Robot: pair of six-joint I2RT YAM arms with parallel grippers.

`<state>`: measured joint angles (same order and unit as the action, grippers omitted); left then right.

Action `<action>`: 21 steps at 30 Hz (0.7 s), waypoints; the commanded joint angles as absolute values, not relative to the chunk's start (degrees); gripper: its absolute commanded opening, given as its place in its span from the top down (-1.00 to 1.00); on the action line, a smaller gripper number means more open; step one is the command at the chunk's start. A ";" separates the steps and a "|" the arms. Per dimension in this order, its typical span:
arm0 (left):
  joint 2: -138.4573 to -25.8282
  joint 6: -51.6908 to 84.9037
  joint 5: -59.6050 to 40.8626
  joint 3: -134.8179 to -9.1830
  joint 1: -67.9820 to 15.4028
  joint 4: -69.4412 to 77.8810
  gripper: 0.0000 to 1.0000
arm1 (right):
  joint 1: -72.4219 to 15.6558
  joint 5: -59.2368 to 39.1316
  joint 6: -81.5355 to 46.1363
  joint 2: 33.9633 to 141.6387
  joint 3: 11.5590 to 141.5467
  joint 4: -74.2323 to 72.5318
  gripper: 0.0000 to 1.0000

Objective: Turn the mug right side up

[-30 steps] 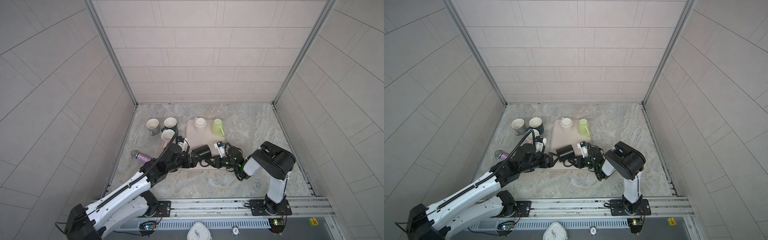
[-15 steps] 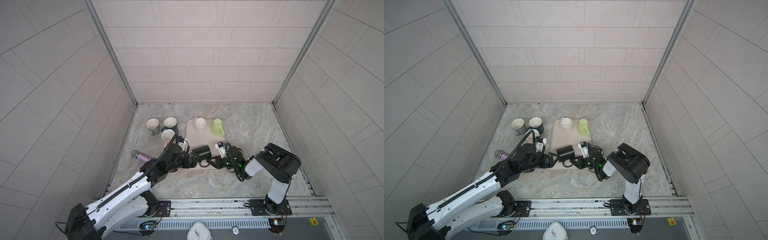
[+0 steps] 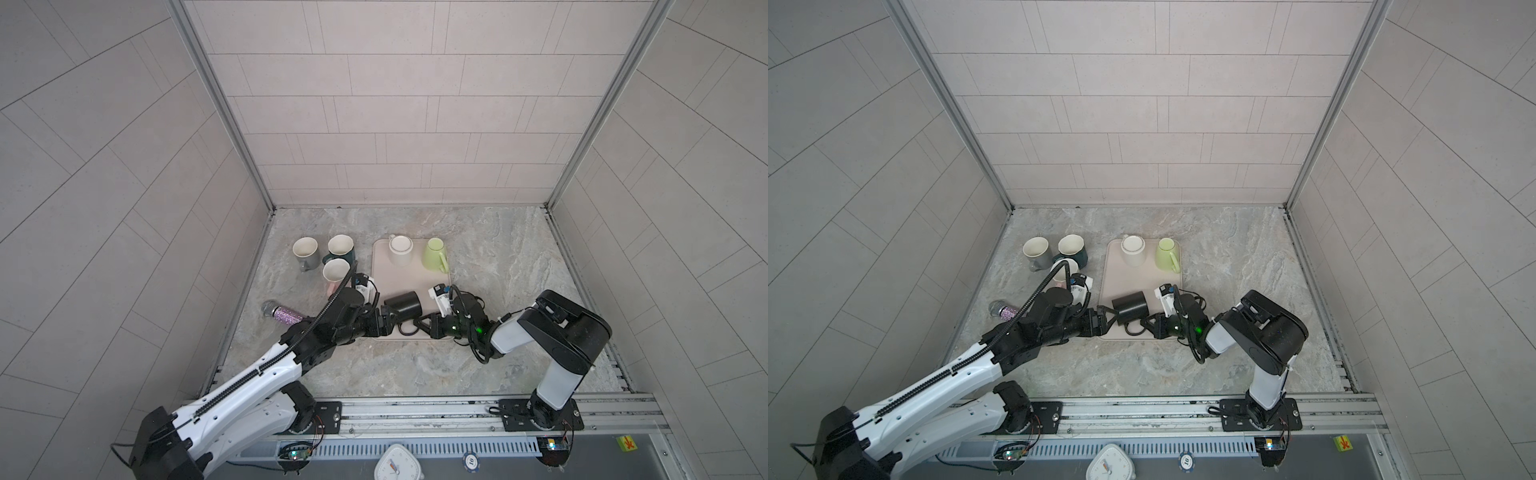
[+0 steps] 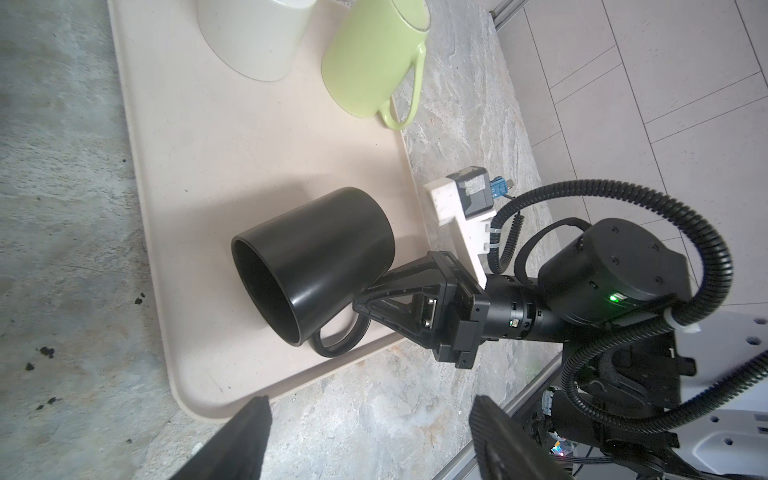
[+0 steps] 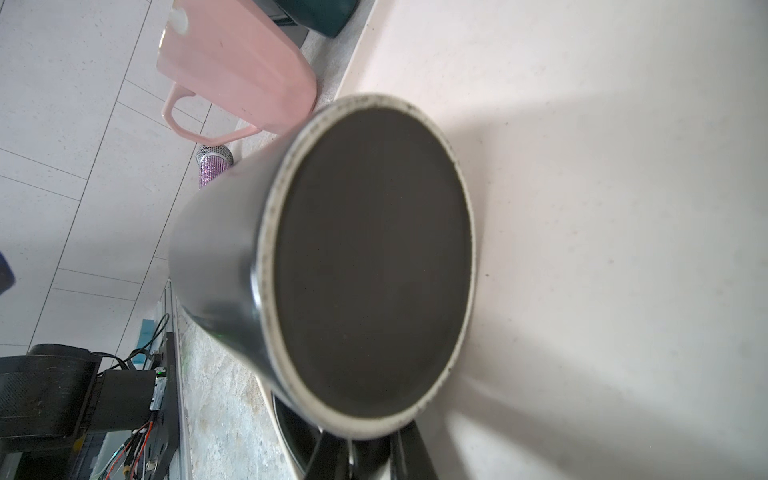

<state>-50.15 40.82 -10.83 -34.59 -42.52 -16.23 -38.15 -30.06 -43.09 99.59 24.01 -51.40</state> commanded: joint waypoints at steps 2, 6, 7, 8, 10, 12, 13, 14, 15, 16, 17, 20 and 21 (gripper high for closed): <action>-49.90 40.16 -10.20 -33.66 -42.36 -16.44 -0.62 | -38.85 -29.24 -42.94 96.07 25.80 -50.59 0.99; -50.17 40.16 -9.96 -33.66 -42.36 -16.60 -0.62 | -39.27 -27.75 -42.50 93.70 27.12 -46.28 1.00; -50.24 40.17 -9.62 -33.66 -42.36 -16.85 -0.62 | -39.38 -27.39 -42.30 92.98 27.54 -44.85 1.00; -50.26 40.17 -9.45 -33.58 -42.36 -16.96 -0.62 | -39.57 -27.12 -42.11 92.28 27.88 -43.86 1.00; -50.26 40.16 -9.04 -33.44 -42.36 -17.26 -0.62 | -39.84 -26.57 -41.77 91.14 28.37 -42.43 1.00; -50.27 40.17 -8.76 -33.49 -42.36 -17.73 -0.62 | -40.12 -25.75 -41.84 90.09 28.65 -41.48 1.00; -50.16 40.16 -8.70 -33.49 -42.36 -17.85 -0.62 | -40.14 -25.14 -41.88 89.56 28.73 -41.01 1.00; -50.14 40.17 -8.55 -33.55 -42.36 -18.01 -0.62 | -40.23 -24.53 -41.92 89.02 28.83 -40.46 1.00; -50.14 40.11 -8.29 -33.57 -42.36 -18.23 -0.62 | -40.26 -24.16 -41.99 88.50 28.88 -40.03 1.00; -50.16 40.29 -7.88 -33.65 -42.36 -18.57 -0.62 | -40.40 -23.37 -42.16 87.85 28.96 -39.45 1.00; -50.18 40.58 -7.59 -33.71 -42.36 -18.85 -0.62 | -40.51 -22.52 -42.19 87.11 29.09 -38.79 1.00; -50.14 41.22 -7.04 -33.84 -42.41 -19.03 -0.62 | -40.78 -20.11 -42.28 84.81 29.52 -36.55 1.00; -50.13 41.22 -6.71 -33.90 -42.39 -19.07 -0.62 | -40.86 -19.36 -42.28 84.07 29.75 -35.54 1.00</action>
<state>-50.17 41.04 -8.34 -34.13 -42.52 -17.87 -40.36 -22.46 -42.41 87.57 27.07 -33.87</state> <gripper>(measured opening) 0.809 0.114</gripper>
